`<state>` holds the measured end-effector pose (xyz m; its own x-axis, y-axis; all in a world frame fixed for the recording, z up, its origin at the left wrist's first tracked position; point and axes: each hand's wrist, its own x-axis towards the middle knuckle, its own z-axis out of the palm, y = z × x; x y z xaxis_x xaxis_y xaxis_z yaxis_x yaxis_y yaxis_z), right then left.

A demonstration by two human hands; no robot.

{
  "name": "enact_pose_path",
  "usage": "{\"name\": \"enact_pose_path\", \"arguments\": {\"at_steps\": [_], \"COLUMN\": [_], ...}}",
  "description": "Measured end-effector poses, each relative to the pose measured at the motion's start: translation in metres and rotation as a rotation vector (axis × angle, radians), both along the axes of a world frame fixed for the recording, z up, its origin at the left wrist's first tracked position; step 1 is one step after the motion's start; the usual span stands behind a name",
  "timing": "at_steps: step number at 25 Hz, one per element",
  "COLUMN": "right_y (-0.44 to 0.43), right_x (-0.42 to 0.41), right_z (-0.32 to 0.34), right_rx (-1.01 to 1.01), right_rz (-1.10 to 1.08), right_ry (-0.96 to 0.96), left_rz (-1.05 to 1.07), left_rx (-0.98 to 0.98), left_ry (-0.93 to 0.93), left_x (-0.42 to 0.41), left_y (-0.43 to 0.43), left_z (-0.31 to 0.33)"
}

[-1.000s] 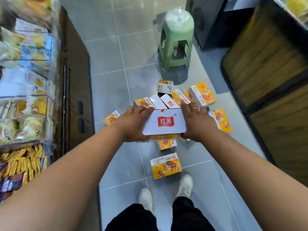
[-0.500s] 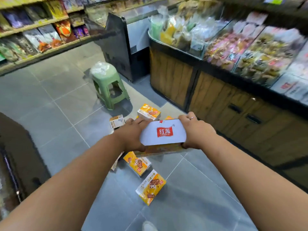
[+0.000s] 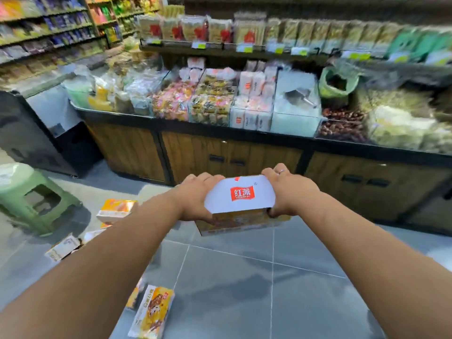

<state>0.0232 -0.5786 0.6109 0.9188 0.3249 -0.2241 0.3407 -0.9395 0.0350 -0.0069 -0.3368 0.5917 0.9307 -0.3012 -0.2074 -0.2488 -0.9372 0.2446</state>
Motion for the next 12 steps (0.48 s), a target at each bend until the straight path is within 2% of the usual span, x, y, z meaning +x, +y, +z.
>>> {"name": "enact_pose_path", "arguments": {"at_steps": [7,12], "right_y": [-0.215,-0.319], "right_x": [-0.055,-0.090], "right_z": [0.005,-0.005], "right_rx": [0.070,0.101], "right_rz": [-0.366,-0.606], "right_ry": [0.048,0.069], "left_rz": [-0.341,-0.586], "left_rx": [-0.063,-0.043], "left_ry": [0.073,0.107], "left_x": [0.033,0.058], "left_y": [-0.217,-0.343], "left_z": [0.010,0.004]}}
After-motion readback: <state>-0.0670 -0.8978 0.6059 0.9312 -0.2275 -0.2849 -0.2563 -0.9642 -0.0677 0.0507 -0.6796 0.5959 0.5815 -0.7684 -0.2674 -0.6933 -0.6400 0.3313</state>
